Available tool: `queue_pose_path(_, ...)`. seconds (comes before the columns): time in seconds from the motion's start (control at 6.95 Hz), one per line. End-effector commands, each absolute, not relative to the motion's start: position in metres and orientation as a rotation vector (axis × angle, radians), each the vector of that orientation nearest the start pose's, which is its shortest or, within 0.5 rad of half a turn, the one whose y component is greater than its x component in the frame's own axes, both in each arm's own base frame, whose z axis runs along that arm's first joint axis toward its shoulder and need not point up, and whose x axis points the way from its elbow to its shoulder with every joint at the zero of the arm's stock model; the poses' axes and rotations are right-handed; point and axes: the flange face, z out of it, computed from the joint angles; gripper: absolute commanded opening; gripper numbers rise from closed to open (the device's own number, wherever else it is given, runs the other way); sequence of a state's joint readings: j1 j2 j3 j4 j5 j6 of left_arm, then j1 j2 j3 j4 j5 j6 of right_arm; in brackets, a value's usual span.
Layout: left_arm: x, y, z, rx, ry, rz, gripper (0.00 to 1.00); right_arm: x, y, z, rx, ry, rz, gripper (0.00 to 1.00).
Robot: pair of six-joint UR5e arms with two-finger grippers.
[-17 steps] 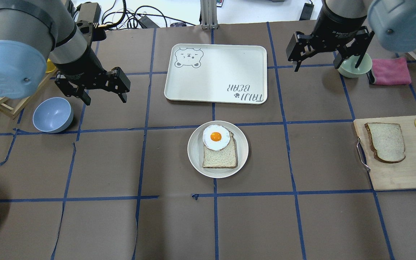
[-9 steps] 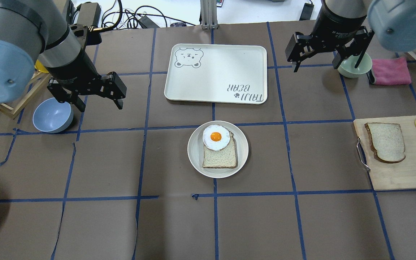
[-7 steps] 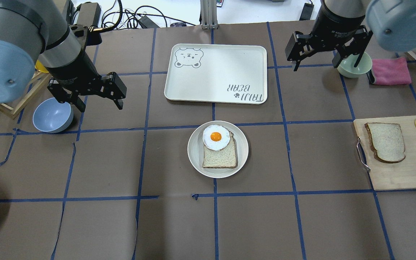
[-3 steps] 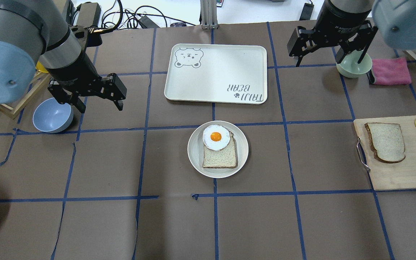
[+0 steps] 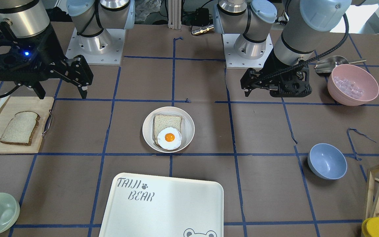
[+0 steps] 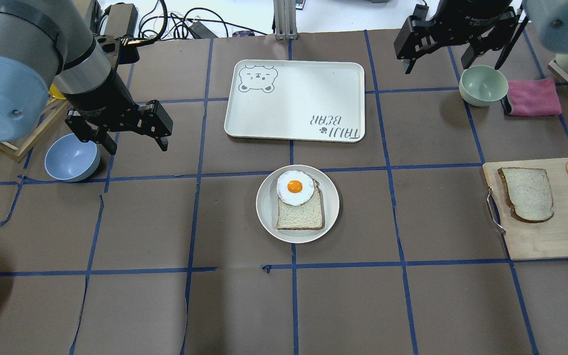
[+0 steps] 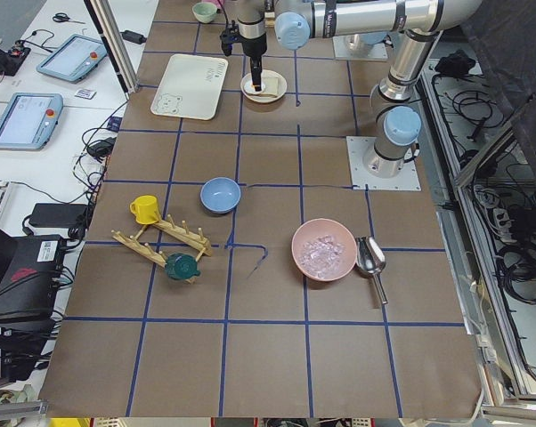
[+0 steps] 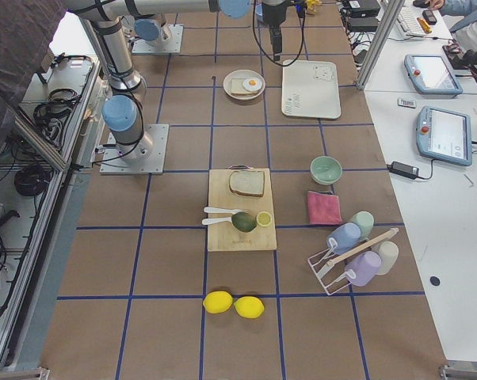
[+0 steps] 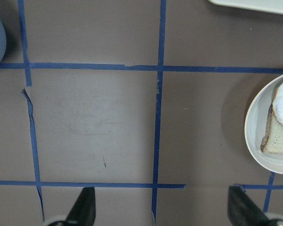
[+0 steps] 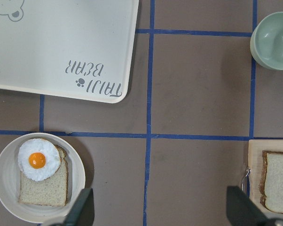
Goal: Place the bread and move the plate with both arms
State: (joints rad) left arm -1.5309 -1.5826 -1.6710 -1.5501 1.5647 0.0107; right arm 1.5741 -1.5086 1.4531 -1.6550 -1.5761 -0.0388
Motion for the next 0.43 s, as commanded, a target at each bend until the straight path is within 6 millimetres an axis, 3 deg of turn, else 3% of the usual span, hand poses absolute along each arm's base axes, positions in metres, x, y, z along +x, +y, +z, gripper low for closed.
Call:
queue_pose_path(0.0, -0.1145, -0.4900, 0.4347, -0.046, 3.146, 0.145, 1.00, 0.1353, -0.5302, 0.5199, -0.067, 3.141, -0.203, 1.00)
queue_pose_path(0.29, -0.1145, -0.4896, 0.4338, -0.046, 3.146, 0.149, 1.00, 0.1374, -0.5321, 0.5104, -0.043, 3.137, -0.181, 1.00)
